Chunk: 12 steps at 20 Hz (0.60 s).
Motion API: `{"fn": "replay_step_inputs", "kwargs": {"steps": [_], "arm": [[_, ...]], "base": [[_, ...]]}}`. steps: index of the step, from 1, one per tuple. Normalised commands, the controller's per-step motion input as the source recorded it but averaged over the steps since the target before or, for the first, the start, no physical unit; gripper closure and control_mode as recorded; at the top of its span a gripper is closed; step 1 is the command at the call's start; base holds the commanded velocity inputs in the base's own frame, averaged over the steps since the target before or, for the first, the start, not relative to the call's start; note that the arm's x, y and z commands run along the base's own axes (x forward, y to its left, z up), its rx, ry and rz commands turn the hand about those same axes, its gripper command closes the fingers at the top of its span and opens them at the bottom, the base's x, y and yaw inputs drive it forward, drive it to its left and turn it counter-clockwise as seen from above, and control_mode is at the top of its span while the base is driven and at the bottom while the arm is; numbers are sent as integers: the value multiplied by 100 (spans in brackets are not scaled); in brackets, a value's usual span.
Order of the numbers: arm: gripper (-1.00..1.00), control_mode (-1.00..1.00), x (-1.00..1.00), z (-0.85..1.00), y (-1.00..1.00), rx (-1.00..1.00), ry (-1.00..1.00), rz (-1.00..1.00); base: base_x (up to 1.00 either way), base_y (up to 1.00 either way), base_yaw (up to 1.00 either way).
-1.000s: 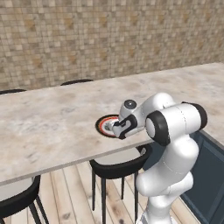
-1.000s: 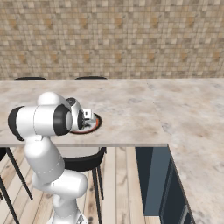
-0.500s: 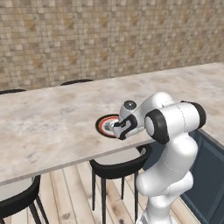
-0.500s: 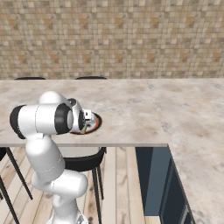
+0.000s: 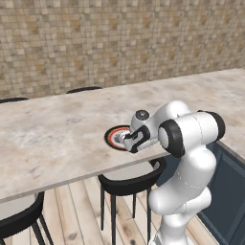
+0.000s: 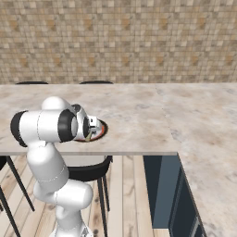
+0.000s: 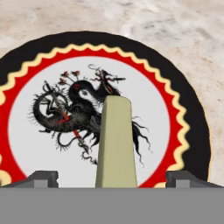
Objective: Retrieve the butter from the fridge and place it on a plate on the dining table. Then retrieve the butter knife by the fridge and place it near the plate.
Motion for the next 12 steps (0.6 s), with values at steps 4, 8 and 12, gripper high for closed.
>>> {"fn": "replay_step_inputs", "kwargs": {"steps": [4, 8, 12], "arm": [[-100, -100, 0, 0, 0, 0, 7, -1], [-100, -100, -15, 57, 0, 0, 18, -2], [-100, -100, -64, 100, 0, 0, 9, 0]], "base": [[0, 0, 0], [0, 0, 0], [0, 0, 0]]}}
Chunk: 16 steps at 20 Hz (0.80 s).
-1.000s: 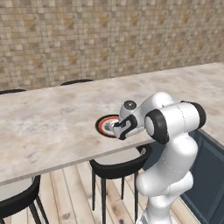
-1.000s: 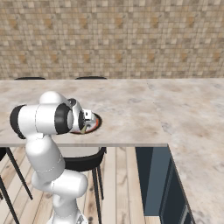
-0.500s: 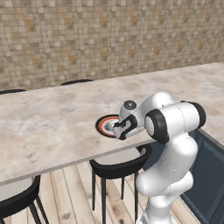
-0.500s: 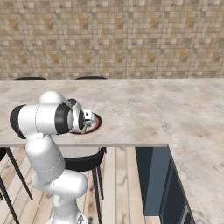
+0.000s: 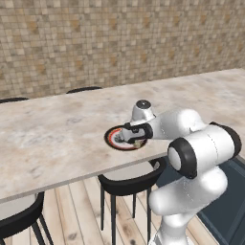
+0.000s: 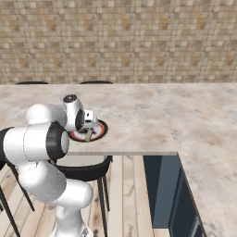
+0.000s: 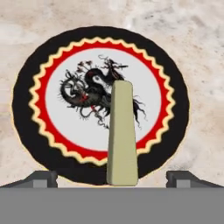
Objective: Retrieve the butter from the fridge and place it on a plate on the dining table. Then retrieve the butter knife by the fridge and place it near the plate.
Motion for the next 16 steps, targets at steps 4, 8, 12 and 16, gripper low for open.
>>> {"fn": "replay_step_inputs", "kwargs": {"steps": [4, 8, 12, 16], "arm": [[-100, -100, -80, 100, 0, 0, 17, 0], [-100, -100, -84, 100, -1, 0, 23, 0], [-100, -100, -97, 70, -25, 0, 17, -4], [-100, -100, -100, 35, -36, 0, 14, -12]], "base": [[0, 0, 0], [0, 0, 0], [0, 0, 0], [0, 0, 0]]}}
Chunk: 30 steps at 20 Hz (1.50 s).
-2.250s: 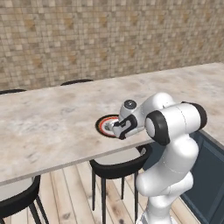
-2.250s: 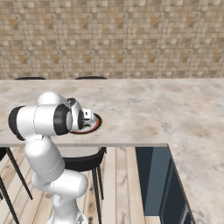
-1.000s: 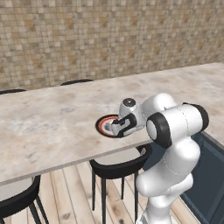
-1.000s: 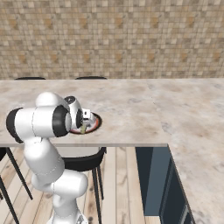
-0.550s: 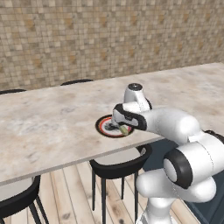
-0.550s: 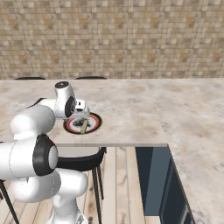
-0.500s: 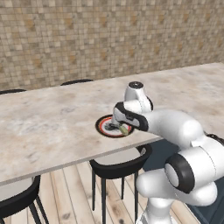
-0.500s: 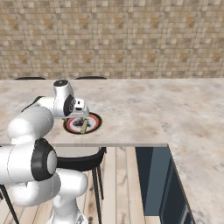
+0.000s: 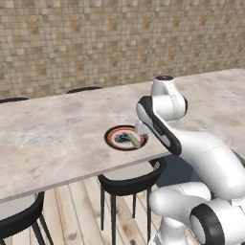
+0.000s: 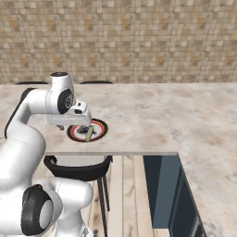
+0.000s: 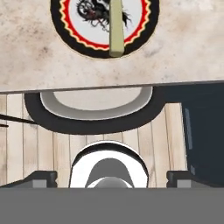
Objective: Retrieve the butter from the fridge and place it on a plate on the dining table. Then retrieve the butter knife by the fridge and place it near the plate.
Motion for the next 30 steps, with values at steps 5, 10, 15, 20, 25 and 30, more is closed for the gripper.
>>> {"fn": "replay_step_inputs", "kwargs": {"steps": [5, 10, 15, 20, 25, 30], "arm": [[-100, -100, -97, 5, -45, 0, 16, -9], [-100, -100, -87, -9, -47, 0, 0, -8], [-100, -100, -54, -18, -8, -2, -1, -13], [-100, -100, -12, -14, 2, -3, 0, -9], [-100, -100, 0, 0, 0, 0, 0, 0], [-100, -100, -34, 0, 8, 0, -2, 0]], "base": [[0, 0, 0], [0, 0, 0], [0, 0, 0], [0, 0, 0], [0, 0, 0], [0, 0, 0]]}}
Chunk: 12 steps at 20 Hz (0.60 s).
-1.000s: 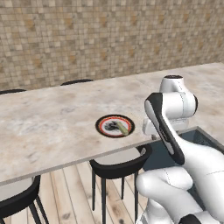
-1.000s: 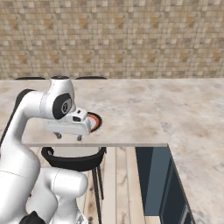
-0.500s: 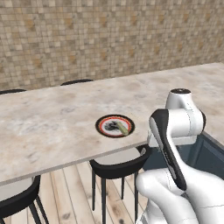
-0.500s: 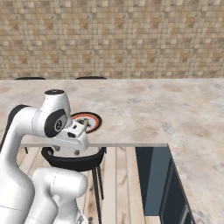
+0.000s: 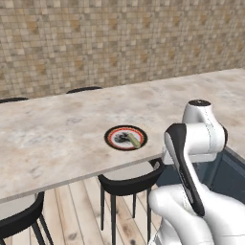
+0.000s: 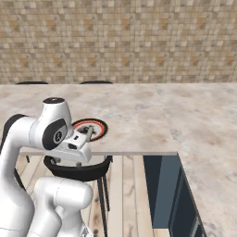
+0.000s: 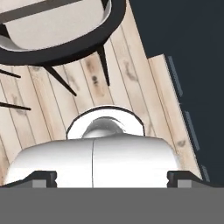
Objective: Retrieve the butter from the fridge and place it on a plate on the dining table. Then retrieve the butter knife by the fridge and place it near the plate.
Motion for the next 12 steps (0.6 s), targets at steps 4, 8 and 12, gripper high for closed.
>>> {"fn": "replay_step_inputs", "kwargs": {"steps": [4, 8, 12], "arm": [[-100, 100, -22, 0, 6, 0, 0, 0], [-100, 100, 0, 0, 0, 0, 0, 0], [-100, 100, 0, 0, 0, 0, 0, 0]], "base": [[-75, 35, 0], [-99, 87, 0], [-58, 100, 0]]}}
